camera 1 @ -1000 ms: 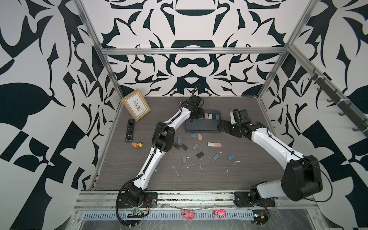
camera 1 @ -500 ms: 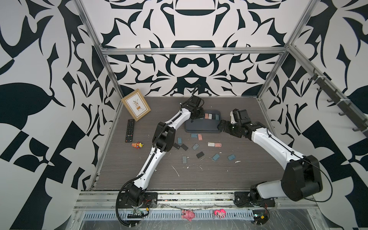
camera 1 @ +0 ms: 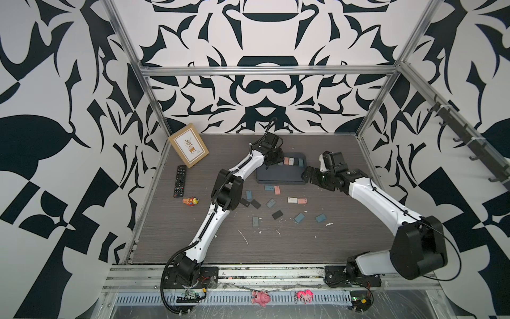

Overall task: Put the eraser in the storage box
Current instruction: Place the eraser in the storage box.

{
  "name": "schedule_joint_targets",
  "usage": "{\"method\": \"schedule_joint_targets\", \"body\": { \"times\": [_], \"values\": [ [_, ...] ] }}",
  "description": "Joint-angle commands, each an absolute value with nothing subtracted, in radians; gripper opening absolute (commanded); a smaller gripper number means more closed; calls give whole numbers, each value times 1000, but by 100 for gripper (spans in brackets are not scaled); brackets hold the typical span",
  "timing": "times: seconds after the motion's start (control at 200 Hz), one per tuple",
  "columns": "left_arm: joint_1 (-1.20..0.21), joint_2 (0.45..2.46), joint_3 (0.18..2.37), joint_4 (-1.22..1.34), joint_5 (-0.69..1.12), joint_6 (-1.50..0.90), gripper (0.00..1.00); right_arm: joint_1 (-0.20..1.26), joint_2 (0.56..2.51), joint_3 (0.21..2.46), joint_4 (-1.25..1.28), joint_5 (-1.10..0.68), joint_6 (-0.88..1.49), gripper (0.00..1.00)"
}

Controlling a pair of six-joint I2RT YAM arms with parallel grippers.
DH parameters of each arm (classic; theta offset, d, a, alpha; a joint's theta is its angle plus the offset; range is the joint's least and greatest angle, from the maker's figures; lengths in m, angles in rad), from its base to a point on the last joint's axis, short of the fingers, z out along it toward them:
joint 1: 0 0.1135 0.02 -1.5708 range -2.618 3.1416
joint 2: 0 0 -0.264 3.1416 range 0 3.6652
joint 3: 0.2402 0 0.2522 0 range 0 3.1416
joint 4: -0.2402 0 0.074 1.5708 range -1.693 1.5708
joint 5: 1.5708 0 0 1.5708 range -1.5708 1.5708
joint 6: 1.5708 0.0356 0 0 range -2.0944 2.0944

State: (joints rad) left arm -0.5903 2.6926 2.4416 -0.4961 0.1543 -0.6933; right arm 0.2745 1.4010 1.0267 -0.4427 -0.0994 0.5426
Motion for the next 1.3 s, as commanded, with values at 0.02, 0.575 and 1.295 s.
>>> {"method": "schedule_joint_targets", "body": {
  "times": [0.02,0.575,1.295],
  "values": [
    [-591,2688,2387,-464,173,-730,40,270,1366,1019,-423,-89,535,99],
    [-592,2486,2244,-467,163,-706,69,271,1357,1034,-432,-91,549,99],
    [-620,2412,2036,-355,261,-888,99,270,1319,1015,-449,-72,546,99]
  ]
}}
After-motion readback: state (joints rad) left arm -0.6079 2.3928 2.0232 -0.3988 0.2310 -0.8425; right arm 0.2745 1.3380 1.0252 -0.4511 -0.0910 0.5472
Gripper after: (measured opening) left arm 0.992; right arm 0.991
